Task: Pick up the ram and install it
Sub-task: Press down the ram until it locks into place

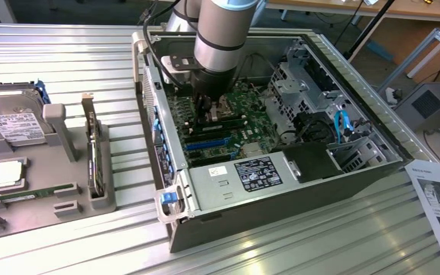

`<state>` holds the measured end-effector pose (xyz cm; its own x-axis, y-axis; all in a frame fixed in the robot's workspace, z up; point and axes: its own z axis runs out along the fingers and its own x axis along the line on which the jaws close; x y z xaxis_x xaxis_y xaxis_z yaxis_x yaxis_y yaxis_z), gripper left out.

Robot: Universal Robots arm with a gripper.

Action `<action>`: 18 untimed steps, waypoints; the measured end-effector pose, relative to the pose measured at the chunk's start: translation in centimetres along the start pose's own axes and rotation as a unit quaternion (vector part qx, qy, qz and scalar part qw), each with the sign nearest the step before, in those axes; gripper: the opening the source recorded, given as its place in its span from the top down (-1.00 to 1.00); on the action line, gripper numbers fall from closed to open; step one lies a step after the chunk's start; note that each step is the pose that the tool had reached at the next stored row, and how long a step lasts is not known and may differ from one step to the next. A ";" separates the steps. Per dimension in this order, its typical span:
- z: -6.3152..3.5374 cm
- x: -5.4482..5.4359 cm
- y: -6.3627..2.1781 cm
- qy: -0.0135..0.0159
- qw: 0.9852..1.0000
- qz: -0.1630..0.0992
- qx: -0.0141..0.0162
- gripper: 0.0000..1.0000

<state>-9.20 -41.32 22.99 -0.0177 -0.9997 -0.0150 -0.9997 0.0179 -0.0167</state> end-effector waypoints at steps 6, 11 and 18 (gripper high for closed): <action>-0.63 0.0 -0.01 0.000 1.000 0.000 0.000 0.79; -1.30 0.0 -0.02 0.000 1.000 0.000 0.000 0.79; -2.51 0.0 -0.04 0.000 1.000 0.000 0.000 0.79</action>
<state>-9.20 -41.32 25.50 -0.0177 -0.9997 -0.0149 -0.9997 0.0180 -0.0167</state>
